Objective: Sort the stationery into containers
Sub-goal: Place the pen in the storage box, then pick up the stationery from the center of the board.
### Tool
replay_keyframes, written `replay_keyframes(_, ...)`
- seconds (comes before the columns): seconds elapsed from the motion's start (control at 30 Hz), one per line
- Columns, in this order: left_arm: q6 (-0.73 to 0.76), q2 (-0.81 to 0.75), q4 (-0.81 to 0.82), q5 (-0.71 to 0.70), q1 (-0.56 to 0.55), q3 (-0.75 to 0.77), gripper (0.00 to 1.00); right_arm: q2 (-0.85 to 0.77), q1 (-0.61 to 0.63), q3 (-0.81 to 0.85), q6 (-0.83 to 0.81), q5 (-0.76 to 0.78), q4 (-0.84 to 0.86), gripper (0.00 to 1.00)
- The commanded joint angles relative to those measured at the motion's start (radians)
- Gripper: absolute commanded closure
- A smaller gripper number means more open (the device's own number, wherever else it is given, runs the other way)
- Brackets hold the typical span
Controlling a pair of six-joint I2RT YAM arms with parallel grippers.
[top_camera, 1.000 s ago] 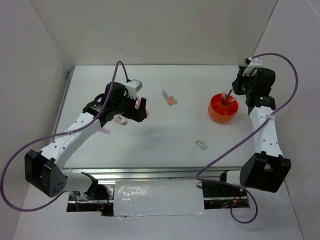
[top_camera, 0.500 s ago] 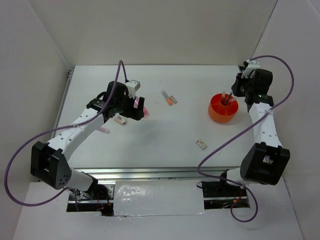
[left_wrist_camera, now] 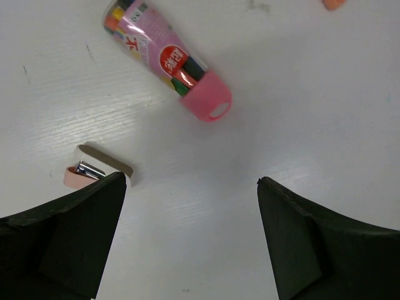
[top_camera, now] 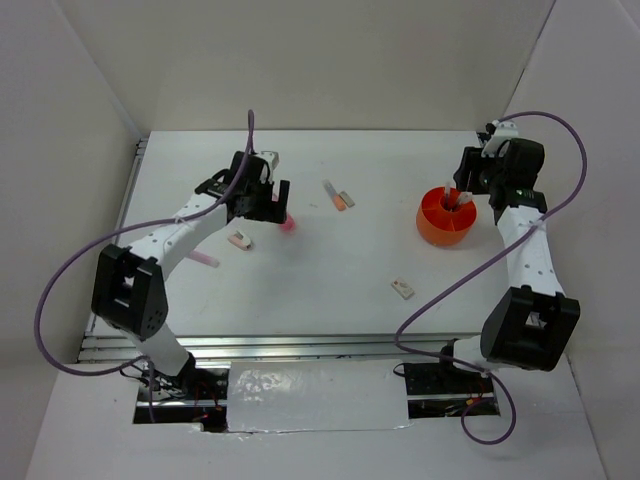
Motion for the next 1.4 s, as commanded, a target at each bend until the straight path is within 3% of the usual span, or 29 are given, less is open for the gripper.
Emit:
replay_keyframes(0.0,-0.119,0.087,0.001,-0.038,0.036,0.081,0.02,-0.086,0.023,0.008,0.032,-0.039,0.011,0.37)
replay_keyframes(0.23,-0.226,0.255,0.036,-0.016,0.047,0.17,0.05,-0.159,0.053,0.005,0.06,-0.118,-0.012,0.34)
replay_keyframes(0.43,-0.315,0.474,-0.121,-0.107,0.028,0.421,0.06,-0.167,0.073,0.017,0.07,-0.131,-0.041,0.34)
replay_keyframes(0.8,-0.317,0.602,-0.068,-0.099,0.034,0.391,0.2,-0.158,0.081,0.022,0.069,-0.155,-0.065,0.34)
replay_keyframes(0.93,-0.211,0.551,0.018,-0.014,0.028,0.328,0.35,-0.158,0.098,0.01,0.09,-0.209,-0.065,0.34)
replay_keyframes(0.97,-0.19,0.536,0.044,0.021,0.028,0.311,0.45,-0.158,0.113,0.007,0.095,-0.22,-0.065,0.33)
replay_keyframes(1.1,-0.075,0.47,0.087,0.089,0.008,0.26,0.71,-0.159,0.151,-0.016,0.132,-0.302,-0.05,0.31)
replay_keyframes(1.13,-0.059,0.461,0.09,0.111,0.005,0.256,0.92,-0.159,0.165,-0.019,0.167,-0.322,-0.046,0.3)
replay_keyframes(1.17,-0.039,0.444,0.096,0.181,0.002,0.236,1.0,-0.159,0.171,-0.024,0.182,-0.342,-0.039,0.25)
replay_keyframes(1.23,0.022,0.386,0.143,0.294,0.01,0.199,1.0,-0.156,0.182,-0.041,0.231,-0.405,-0.013,0.16)
replay_keyframes(1.37,0.031,0.251,0.294,0.749,0.042,0.067,1.0,-0.144,0.213,-0.075,0.331,-0.5,0.06,0.05)
